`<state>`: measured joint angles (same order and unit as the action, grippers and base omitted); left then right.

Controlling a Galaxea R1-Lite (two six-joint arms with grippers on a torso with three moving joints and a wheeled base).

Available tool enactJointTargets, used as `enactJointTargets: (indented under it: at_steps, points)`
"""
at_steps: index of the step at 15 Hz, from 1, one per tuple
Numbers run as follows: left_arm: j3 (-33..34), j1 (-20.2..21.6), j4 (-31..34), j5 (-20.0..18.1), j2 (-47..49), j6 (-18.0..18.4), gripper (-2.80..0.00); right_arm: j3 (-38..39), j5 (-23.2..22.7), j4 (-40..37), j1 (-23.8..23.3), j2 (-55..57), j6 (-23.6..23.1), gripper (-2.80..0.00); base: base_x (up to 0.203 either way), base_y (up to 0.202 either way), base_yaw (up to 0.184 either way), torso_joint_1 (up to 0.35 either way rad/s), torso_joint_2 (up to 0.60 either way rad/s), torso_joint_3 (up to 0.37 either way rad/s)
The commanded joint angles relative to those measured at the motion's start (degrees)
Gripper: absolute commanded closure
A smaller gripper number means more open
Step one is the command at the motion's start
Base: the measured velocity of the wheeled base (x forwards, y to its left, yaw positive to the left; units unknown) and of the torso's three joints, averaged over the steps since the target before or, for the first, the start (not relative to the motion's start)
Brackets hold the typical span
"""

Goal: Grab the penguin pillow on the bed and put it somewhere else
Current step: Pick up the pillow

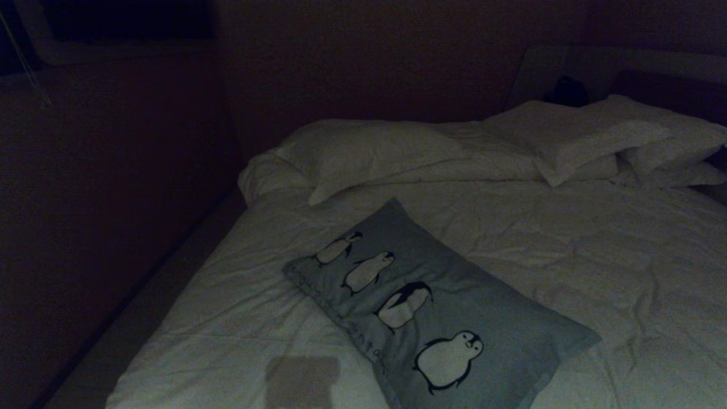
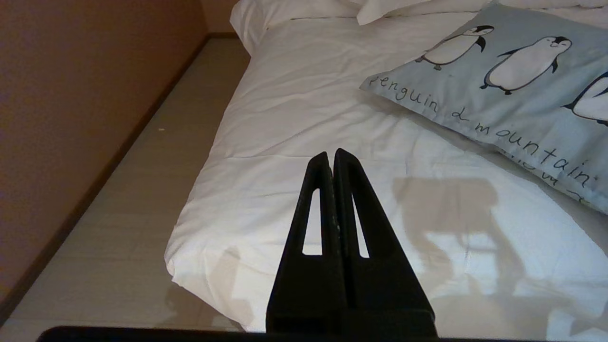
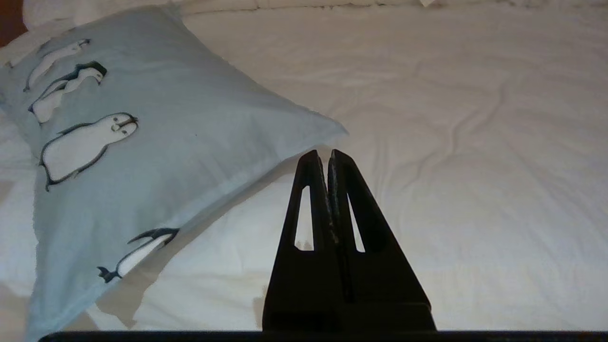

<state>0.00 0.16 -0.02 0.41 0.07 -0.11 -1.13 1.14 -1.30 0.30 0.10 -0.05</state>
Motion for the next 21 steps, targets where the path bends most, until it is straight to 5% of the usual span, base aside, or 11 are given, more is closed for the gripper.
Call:
enactJointTargets:
  at_steps: [1, 7, 13, 21]
  points:
    - [0.0, 0.0, 0.0, 0.0, 0.0, -0.1, 0.00, -4.2, -0.7, -3.1, 0.0, 1.0, -0.2, 0.00, 0.000, 0.000, 0.000, 0.000, 0.00, 0.000]
    - [0.0, 0.0, 0.0, 0.0, 0.0, 0.0, 0.00, -15.2, -4.9, -5.3, 0.5, 20.9, 0.6, 0.00, 0.000, 0.000, 0.000, 0.000, 0.00, 0.000]
    - [0.0, 0.0, 0.0, 0.0, 0.0, 0.0, 0.00, -21.4, -11.6, 6.8, 1.0, 48.3, 1.7, 0.00, 0.000, 0.000, 0.000, 0.000, 0.00, 0.000]
    - [0.0, 0.0, 0.0, 0.0, 0.0, -0.1, 0.00, -44.0, -20.4, 12.5, 1.1, 83.3, 7.3, 0.00, 0.000, 0.000, 0.000, 0.000, 0.00, 0.000]
